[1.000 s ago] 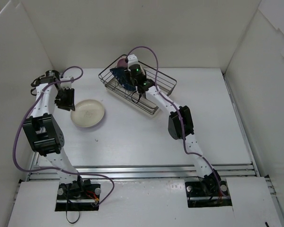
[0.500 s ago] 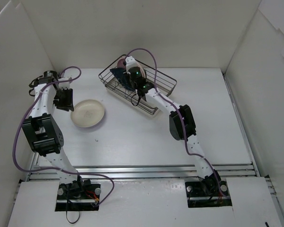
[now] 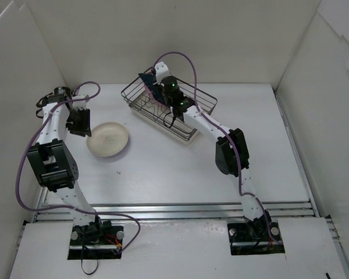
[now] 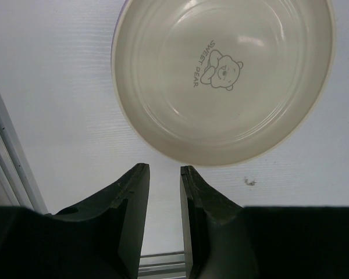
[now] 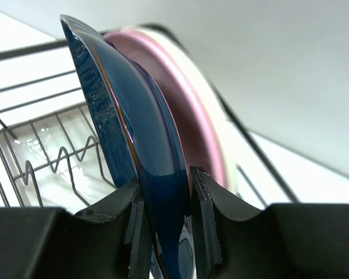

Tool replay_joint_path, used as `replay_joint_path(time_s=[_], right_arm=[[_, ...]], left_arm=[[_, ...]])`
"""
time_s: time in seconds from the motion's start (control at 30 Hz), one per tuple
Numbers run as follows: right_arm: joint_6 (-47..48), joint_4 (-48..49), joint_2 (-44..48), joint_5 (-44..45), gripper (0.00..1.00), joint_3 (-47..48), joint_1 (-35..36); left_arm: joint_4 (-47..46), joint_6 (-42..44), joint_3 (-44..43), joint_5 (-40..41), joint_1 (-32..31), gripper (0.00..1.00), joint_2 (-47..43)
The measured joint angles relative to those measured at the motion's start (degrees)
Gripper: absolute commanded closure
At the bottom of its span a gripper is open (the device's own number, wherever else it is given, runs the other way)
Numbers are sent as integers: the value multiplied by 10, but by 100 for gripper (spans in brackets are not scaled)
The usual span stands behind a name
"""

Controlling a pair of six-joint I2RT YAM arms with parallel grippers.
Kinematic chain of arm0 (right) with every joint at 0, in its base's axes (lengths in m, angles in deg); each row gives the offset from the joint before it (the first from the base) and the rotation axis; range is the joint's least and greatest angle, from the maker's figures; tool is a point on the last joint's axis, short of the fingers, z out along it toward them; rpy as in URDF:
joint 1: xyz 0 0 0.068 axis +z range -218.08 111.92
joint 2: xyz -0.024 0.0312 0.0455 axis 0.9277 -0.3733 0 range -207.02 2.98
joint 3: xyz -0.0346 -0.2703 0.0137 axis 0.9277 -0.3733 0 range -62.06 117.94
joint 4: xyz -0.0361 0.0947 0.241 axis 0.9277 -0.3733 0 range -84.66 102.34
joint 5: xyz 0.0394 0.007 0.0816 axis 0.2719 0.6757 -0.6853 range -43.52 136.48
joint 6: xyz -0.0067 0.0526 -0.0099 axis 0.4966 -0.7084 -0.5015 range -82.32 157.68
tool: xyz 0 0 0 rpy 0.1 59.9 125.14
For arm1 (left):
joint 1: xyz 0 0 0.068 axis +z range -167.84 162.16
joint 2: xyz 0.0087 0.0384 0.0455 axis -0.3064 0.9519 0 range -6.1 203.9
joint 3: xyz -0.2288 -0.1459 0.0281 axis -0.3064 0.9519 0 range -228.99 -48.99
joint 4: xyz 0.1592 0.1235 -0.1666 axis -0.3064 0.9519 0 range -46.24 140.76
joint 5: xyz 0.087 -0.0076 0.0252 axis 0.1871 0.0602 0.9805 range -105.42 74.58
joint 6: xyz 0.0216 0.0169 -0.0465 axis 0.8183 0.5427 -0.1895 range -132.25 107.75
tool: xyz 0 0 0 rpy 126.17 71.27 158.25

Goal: Unload the plates from the dish rack

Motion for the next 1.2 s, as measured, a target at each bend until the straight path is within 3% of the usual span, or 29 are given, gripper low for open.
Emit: replay_joint_path(time_s=[0.43, 0.8, 0.97, 1.2], right_arm=[[-3, 10, 66, -15, 100, -37, 16], [-142, -20, 161, -63, 100, -85, 16], [-255, -43, 267, -109, 100, -172, -35], [-397, -75, 493, -161, 100, -378, -184]], left_arm=[[1, 0, -5, 0, 0, 72, 1], [2, 0, -12, 0, 0, 72, 1], [2, 0, -14, 0, 0, 72, 0], [1, 0, -14, -1, 4, 72, -6]])
